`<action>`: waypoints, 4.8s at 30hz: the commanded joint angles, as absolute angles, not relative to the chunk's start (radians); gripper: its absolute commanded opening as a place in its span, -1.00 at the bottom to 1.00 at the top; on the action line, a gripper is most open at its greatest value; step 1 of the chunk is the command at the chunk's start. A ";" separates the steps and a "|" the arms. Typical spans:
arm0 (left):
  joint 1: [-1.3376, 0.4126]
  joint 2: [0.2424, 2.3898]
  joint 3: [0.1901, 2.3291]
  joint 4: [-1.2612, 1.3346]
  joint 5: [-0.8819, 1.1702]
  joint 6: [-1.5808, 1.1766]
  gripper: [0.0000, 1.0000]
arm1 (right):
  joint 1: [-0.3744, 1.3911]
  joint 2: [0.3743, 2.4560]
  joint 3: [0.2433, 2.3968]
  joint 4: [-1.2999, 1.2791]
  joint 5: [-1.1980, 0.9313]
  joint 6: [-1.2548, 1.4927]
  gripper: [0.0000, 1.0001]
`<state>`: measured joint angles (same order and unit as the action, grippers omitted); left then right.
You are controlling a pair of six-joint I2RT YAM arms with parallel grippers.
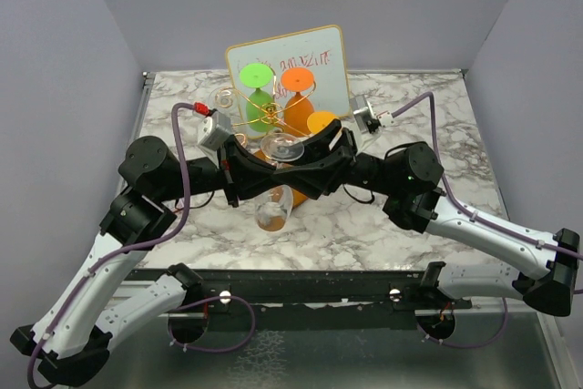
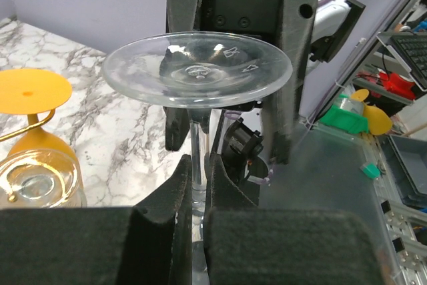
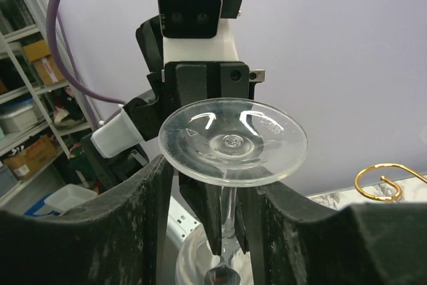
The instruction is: Place the wine glass upside down on the wine glass rack
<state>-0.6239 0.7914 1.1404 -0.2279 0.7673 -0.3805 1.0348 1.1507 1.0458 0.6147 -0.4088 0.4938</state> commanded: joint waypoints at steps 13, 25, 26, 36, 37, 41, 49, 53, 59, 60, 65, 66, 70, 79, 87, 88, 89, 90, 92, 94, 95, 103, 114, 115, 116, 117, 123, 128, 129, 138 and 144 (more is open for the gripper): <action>-0.626 0.622 1.145 -0.401 0.450 -0.309 -1.00 | 1.040 1.126 1.006 0.684 -0.302 0.568 0.60; -0.626 0.541 1.104 -0.607 -0.035 -0.213 -1.00 | 1.040 1.049 0.967 0.634 -0.235 0.516 0.67; -0.626 0.533 1.078 -0.598 -0.025 -0.203 -1.00 | 1.040 1.039 0.965 0.627 -0.226 0.511 0.67; -0.626 0.474 0.856 -0.355 0.218 -0.158 -1.00 | 1.040 0.958 0.942 0.614 -0.225 0.447 0.71; -0.626 0.477 0.843 -0.333 0.220 -0.158 -1.00 | 1.040 0.953 0.941 0.613 -0.222 0.445 0.71; -0.626 0.479 0.766 -0.225 0.203 -0.143 -1.00 | 1.040 0.934 0.933 0.601 -0.211 0.434 0.71; -0.626 0.493 0.643 0.018 0.146 -0.123 -1.00 | 1.040 0.902 0.927 0.578 -0.193 0.405 0.71; -0.626 0.495 0.638 0.071 0.088 -0.117 -1.00 | 1.040 0.890 0.917 0.580 -0.187 0.395 0.71; -0.626 0.535 0.644 0.067 0.081 -0.108 -1.00 | 1.039 0.888 0.903 0.596 -0.179 0.396 0.71; -0.626 0.538 0.638 0.076 0.080 -0.110 -1.00 | 1.040 0.886 0.901 0.597 -0.179 0.396 0.70; -0.626 0.561 0.622 0.124 0.067 -0.134 -1.00 | 1.040 0.878 0.884 0.616 -0.166 0.401 0.70; -0.626 0.567 0.614 0.151 0.069 -0.143 -1.00 | 1.040 0.877 0.882 0.618 -0.168 0.402 0.70; -0.626 0.601 0.604 0.210 0.045 -0.198 -1.00 | 1.040 0.879 0.881 0.624 -0.178 0.404 0.67; -0.626 0.592 0.526 0.301 -0.128 -0.232 -1.00 | 1.040 0.866 0.890 0.602 -0.192 0.387 0.66; -0.626 0.609 0.504 0.365 -0.172 -0.222 -1.00 | 1.040 0.873 0.887 0.609 -0.199 0.394 0.66; -0.626 0.612 0.506 0.371 -0.174 -0.222 -1.00 | 1.040 0.873 0.887 0.609 -0.199 0.394 0.65; -0.625 0.617 0.508 0.377 -0.175 -0.222 -1.00 | 1.040 0.874 0.885 0.609 -0.199 0.394 0.66; -0.625 0.621 0.511 0.381 -0.175 -0.220 -1.00 | 1.040 0.873 0.886 0.610 -0.199 0.394 0.66; -0.626 0.630 0.520 0.382 -0.178 -0.216 -1.00 | 1.040 0.873 0.885 0.612 -0.198 0.394 0.65; -0.626 0.629 0.521 0.382 -0.196 -0.217 -1.00 | 1.040 0.873 0.885 0.612 -0.198 0.394 0.66; -0.625 0.623 0.519 0.382 -0.210 -0.220 -1.00 | 1.040 0.873 0.885 0.612 -0.198 0.394 0.66; -0.626 0.568 0.502 0.380 -0.263 -0.216 -1.00 | 1.040 0.874 0.881 0.615 -0.195 0.397 0.65; -0.626 0.497 0.476 0.346 -0.218 -0.204 -1.00 | 1.040 0.876 0.883 0.614 -0.193 0.398 0.65; -0.626 0.490 0.473 0.339 -0.210 -0.198 -1.00 | 1.040 0.876 0.884 0.615 -0.193 0.397 0.66; -0.626 0.484 0.470 0.335 -0.200 -0.192 -1.00 | 1.040 0.876 0.884 0.615 -0.193 0.397 0.65; -0.626 0.479 0.467 0.332 -0.189 -0.184 -1.00 | 1.040 0.877 0.883 0.616 -0.192 0.397 0.65; -0.626 0.467 0.454 0.328 -0.107 -0.158 -1.00 | 1.040 0.878 0.881 0.620 -0.194 0.397 0.65; -0.626 0.481 0.449 0.328 -0.068 -0.157 -1.00 | 1.040 0.872 0.876 0.623 -0.193 0.397 0.65; -0.626 0.489 0.450 0.328 -0.068 -0.157 -1.00 | 1.040 0.870 0.875 0.623 -0.191 0.397 0.65; -0.627 0.529 0.439 0.328 -0.060 -0.169 -0.72 | 1.040 0.852 0.862 0.624 -0.185 0.394 0.65; -0.627 0.537 0.435 0.324 -0.066 -0.200 -0.26 | 1.040 0.848 0.857 0.627 -0.184 0.394 0.65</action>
<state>-0.6239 0.5388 0.4423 0.2996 -0.0856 -0.1741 1.0348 0.8608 0.8700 0.6052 -0.1944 0.4023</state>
